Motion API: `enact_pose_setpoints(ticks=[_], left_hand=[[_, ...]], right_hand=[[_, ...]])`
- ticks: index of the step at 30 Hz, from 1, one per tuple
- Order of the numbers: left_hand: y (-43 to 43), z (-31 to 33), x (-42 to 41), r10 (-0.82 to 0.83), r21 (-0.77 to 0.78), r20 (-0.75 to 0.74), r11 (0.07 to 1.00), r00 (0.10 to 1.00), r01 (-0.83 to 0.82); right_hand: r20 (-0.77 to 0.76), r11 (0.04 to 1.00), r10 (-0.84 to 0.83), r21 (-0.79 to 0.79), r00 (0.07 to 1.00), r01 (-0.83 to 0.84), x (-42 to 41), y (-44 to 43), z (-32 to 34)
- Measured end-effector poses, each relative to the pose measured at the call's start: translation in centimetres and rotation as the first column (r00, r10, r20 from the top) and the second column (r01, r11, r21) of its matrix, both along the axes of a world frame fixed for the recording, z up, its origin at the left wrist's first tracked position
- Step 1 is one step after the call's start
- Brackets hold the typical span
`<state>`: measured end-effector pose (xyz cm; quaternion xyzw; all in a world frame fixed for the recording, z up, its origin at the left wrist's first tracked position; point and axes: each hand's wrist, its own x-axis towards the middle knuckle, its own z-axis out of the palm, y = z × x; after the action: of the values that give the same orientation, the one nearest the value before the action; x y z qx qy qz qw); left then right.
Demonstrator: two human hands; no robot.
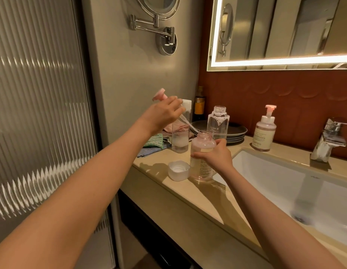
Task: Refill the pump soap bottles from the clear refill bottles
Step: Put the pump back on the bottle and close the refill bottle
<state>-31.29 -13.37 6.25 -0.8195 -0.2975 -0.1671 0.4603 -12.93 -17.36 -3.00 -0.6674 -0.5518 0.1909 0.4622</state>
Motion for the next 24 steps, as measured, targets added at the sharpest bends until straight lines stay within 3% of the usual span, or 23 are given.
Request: enact_pose_setpoints(ticks=[4, 8, 13, 17, 20, 24], left_hand=[[0.2, 1.8, 0.1, 0.026, 0.076, -0.034, 0.997, 0.999, -0.024], [0.2, 2.8, -0.4, -0.044, 0.051, -0.027, 0.998, 0.999, 0.046], [-0.4, 1.7, 1.0, -0.064, 0.059, -0.146, 0.996, 0.987, 0.073], [-0.6, 0.6, 3.3, -0.161, -0.051, -0.196, 0.987, 0.967, 0.155], [-1.2, -0.2, 5.5, -0.249, -0.233, -0.175, 0.950, 0.952, 0.206], [-1.5, -1.1, 7.1, -0.130, -0.341, -0.271, 0.939, 0.954, 0.031]], right_hand=[[-0.022, 1.000, -0.005, 0.018, 1.000, 0.006, 0.1, 0.2, -0.3], [-0.025, 1.000, 0.005, 0.012, 1.000, -0.004, 0.2, 0.3, -0.4], [-0.029, 1.000, 0.014, -0.002, 0.999, -0.014, 0.2, 0.5, -0.4], [-0.015, 1.000, 0.011, 0.002, 1.000, -0.011, 0.2, 0.5, -0.4], [-0.029, 1.000, 0.018, -0.006, 0.999, -0.018, 0.3, 0.5, -0.5], [-0.055, 1.000, 0.022, -0.015, 0.998, -0.023, 0.3, 0.6, -0.7]])
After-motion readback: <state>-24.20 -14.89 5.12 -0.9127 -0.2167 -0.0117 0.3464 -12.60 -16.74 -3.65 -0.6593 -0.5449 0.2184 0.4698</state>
